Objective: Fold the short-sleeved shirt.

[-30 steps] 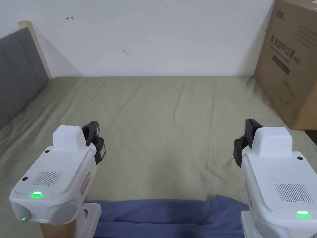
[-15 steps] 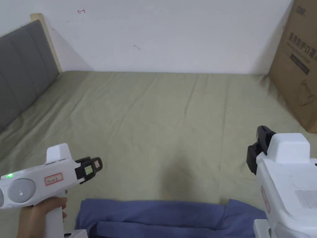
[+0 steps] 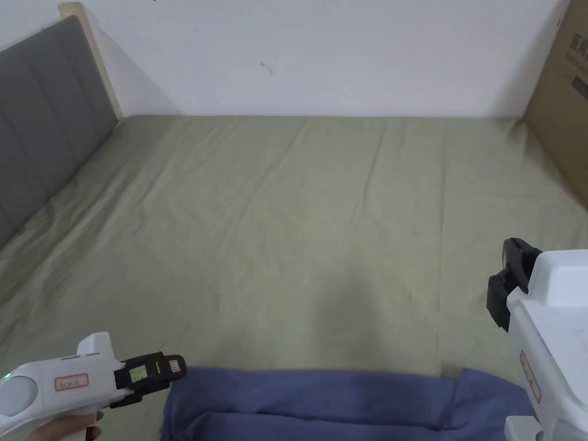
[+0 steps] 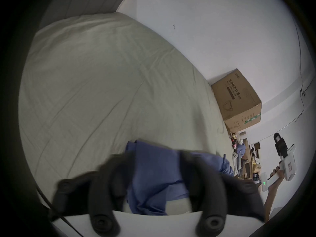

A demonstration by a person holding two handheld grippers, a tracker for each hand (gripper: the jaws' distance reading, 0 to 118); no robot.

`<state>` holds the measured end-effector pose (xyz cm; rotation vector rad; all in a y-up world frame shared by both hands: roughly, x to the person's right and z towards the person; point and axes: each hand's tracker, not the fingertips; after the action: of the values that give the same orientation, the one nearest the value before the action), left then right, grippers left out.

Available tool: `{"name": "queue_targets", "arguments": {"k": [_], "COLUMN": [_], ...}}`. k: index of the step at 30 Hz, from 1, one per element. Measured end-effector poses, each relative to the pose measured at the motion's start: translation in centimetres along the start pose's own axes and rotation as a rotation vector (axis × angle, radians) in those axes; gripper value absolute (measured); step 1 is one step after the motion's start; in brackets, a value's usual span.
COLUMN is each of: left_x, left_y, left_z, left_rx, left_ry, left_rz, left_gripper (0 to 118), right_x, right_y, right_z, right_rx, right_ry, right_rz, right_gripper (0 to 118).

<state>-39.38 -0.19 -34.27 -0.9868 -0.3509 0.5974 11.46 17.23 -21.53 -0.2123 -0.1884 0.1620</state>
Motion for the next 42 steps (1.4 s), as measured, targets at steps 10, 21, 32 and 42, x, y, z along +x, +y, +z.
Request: {"name": "queue_targets", "arguments": {"k": [10, 21, 32, 42], "left_x": [-1.3, -1.8, 2.5, 4.4], "left_y": [-2.3, -3.1, -0.1, 0.1], "left_z": [-3.2, -4.9, 1.6, 5.1], "left_rx": [-0.135, -0.086, -0.025, -0.024], "left_ry": [0.005, 0.040, 0.177, 0.342], "left_rz": [0.000, -0.073, -0.197, -0.178], "left_gripper": [82, 5, 1, 1], "right_x": [-0.5, 0.6, 0.7, 1.7], "right_y": [-0.9, -1.3, -0.1, -0.5], "right_z": [-0.9, -0.8, -0.3, 1.3], "right_rx": [-0.039, -0.064, -0.018, 0.005], "right_ry": [0.000, -0.018, 0.009, 0.047], "right_rz": [0.029, 0.023, -0.007, -0.052], "right_gripper": [0, 0, 0, 0]}}
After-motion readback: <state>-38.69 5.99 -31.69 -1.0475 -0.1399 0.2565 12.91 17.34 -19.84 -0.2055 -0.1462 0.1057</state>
